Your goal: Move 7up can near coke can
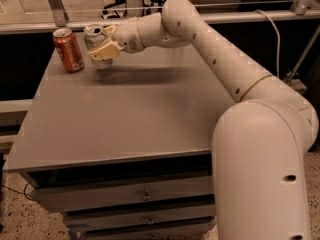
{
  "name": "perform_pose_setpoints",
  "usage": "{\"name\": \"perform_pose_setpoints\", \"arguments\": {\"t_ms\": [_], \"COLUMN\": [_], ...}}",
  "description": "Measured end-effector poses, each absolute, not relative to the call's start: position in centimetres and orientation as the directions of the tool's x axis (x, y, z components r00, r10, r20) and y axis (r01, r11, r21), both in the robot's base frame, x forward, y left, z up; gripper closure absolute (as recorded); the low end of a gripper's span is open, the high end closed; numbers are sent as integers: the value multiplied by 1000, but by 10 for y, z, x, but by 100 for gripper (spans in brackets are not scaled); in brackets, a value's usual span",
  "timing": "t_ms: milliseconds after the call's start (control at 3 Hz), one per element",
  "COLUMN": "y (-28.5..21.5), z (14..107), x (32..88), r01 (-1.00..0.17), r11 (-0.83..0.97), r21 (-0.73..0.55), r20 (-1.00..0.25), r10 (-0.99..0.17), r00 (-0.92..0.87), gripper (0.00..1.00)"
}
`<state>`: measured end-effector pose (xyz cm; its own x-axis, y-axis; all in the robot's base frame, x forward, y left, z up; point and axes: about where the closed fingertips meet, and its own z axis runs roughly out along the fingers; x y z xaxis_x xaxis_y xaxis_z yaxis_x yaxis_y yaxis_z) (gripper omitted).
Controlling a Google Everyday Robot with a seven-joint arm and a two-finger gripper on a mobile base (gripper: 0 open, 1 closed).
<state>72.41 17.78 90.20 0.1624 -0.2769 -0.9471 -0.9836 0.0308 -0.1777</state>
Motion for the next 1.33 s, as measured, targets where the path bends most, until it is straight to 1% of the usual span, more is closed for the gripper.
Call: {"name": "perform_pose_setpoints", "arguments": {"t_ms": [333,667,1000,1333], "y": [192,202,212,215], "z": [895,890,889,889], "x": [741,753,756,760], "r01": [-989,-990,-994,-994], "r11": [73,113,107,108], "r21": [-132,-81,-36,-31], "r20": [-960,-973,-983,-986], "r10": [-259,-226,-183,-169], "r00": [109,54,16,12], "gripper": [100,82,59,35]}}
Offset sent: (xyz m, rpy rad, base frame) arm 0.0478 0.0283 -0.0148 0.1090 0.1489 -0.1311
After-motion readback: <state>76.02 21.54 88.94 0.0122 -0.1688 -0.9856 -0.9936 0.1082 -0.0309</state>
